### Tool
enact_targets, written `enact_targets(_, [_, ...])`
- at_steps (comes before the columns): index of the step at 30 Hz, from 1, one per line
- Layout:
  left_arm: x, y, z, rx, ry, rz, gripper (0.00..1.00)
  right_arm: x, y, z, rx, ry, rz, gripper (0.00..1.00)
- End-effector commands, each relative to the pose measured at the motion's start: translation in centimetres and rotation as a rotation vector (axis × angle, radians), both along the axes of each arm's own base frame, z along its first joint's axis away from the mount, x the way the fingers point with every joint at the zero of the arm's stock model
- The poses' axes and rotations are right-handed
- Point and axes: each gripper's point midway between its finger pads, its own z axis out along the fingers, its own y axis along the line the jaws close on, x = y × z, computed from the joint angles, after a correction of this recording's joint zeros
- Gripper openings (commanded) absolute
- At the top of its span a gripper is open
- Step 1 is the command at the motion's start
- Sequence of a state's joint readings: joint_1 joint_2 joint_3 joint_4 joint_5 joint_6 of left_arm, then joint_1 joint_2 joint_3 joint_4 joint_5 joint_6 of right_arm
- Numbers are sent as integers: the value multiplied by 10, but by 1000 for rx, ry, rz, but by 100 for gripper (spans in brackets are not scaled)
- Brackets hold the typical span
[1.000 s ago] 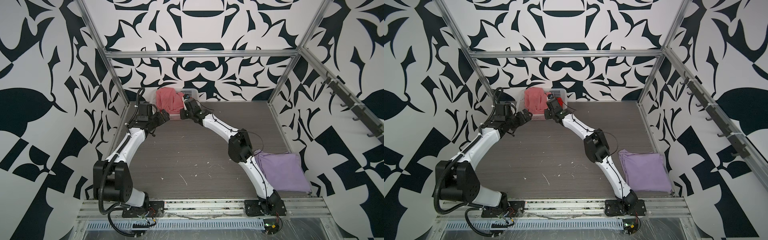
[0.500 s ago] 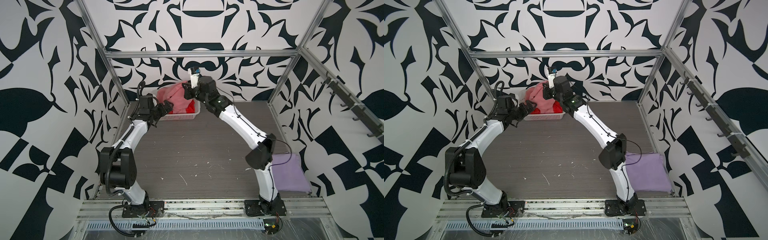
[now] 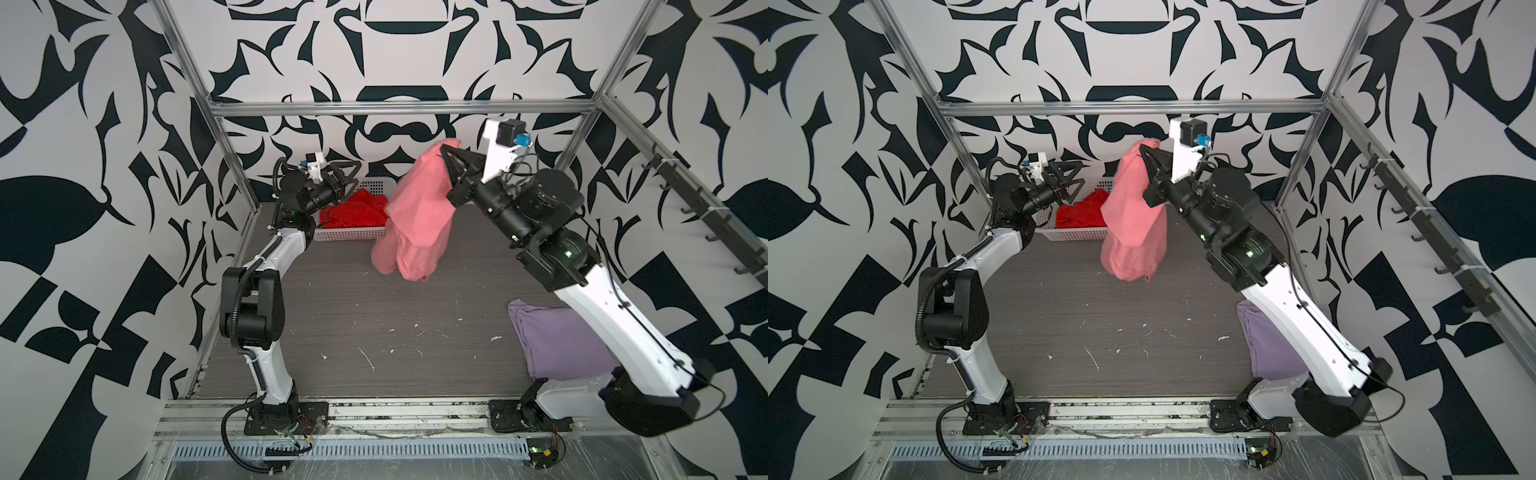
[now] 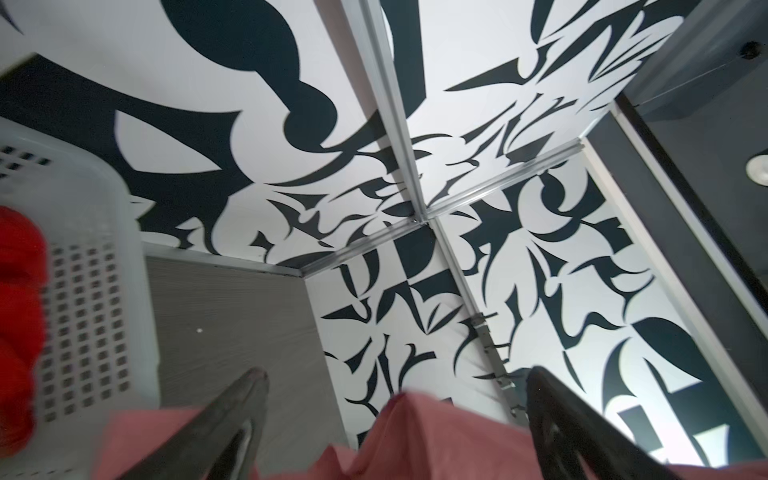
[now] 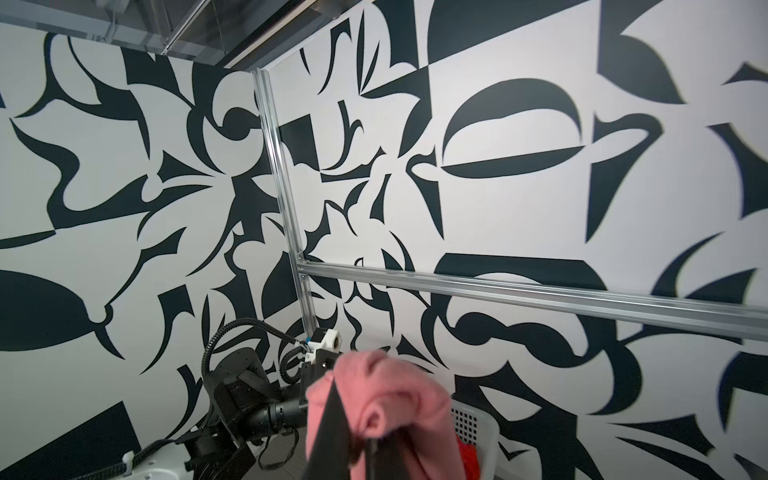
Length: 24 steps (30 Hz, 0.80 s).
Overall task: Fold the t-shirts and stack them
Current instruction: 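Lift the pink t-shirt from the basket with right gripper while left withdraws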
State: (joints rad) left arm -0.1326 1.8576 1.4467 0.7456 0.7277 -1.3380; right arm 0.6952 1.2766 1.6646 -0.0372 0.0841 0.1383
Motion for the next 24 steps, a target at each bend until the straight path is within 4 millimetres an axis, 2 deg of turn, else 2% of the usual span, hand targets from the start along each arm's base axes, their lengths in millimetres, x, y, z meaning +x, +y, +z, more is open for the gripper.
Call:
enact_targets(1, [-23, -3, 38, -55, -85, -44, 99, -10, -46, 4, 64, -2, -166, 0])
enact_targets(3, [-22, -1, 23, 13, -41, -6, 99, -4, -63, -27, 36, 89, -266, 0])
enact_targets(6, [-28, -4, -1, 147, 19, 34, 99, 6, -75, -72, 4, 213, -356, 0])
enact_targets(8, [-34, -8, -17, 230, 53, 43, 99, 10, -77, -91, -10, 260, -386, 0])
enact_targets(10, [-41, -12, -30, 281, 81, 36, 99, 13, -72, -97, -7, 275, -376, 0])
enact_targets(13, [-47, -15, -44, 305, 116, 23, 99, 21, -58, -89, 0, 261, -337, 0])
enact_targets(18, [-50, -16, -51, 338, 111, 47, 99, 32, -14, -51, 38, 215, -165, 0])
enact_targets(21, [-49, -14, -44, 334, 87, 62, 99, 19, 12, -13, 105, 151, 17, 0])
enact_targets(24, [-50, -7, -36, 356, 63, 90, 99, -1, 19, 24, 187, 72, 128, 0])
